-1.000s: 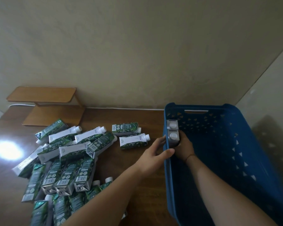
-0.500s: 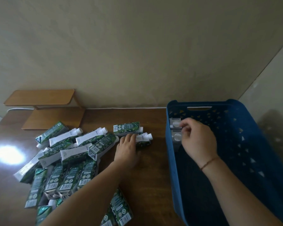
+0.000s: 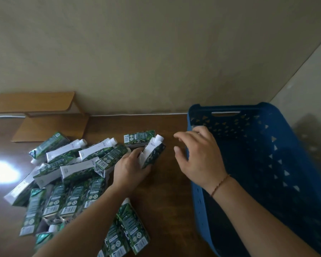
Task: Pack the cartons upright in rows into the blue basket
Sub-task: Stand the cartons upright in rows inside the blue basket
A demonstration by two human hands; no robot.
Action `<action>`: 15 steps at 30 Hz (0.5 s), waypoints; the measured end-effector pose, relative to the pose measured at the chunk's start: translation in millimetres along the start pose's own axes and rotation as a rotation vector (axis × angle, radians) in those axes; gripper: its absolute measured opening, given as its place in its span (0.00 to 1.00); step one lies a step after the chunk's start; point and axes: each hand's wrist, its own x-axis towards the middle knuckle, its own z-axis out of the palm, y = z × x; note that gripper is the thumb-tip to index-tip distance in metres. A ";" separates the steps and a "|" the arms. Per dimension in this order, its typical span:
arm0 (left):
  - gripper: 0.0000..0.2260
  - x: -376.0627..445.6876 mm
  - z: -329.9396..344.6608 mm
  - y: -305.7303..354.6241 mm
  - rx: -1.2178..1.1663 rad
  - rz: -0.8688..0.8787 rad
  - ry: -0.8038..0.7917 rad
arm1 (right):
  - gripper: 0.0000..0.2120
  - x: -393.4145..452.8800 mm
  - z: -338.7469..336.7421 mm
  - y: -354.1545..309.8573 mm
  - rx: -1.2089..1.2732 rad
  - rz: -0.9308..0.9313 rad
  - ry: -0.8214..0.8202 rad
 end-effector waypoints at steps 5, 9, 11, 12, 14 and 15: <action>0.25 -14.9 -16.2 38.9 -0.363 0.446 0.329 | 0.34 6.3 -5.8 -9.5 -0.055 0.199 0.080; 0.23 -2.6 -32.1 70.4 -0.414 0.694 0.469 | 0.33 13.6 -21.0 -3.6 0.256 0.370 0.143; 0.23 1.3 -37.4 80.7 -0.422 0.742 0.494 | 0.32 17.2 -31.5 4.0 0.649 0.468 0.105; 0.23 2.7 -38.9 86.7 -0.424 0.759 0.502 | 0.28 18.8 -36.6 7.3 0.799 0.486 0.060; 0.22 4.7 -40.4 101.3 -0.437 0.761 0.497 | 0.16 19.2 -43.7 15.0 0.962 0.430 0.016; 0.23 5.3 -41.0 108.7 -0.453 0.752 0.474 | 0.12 18.3 -46.3 19.0 1.025 0.405 0.043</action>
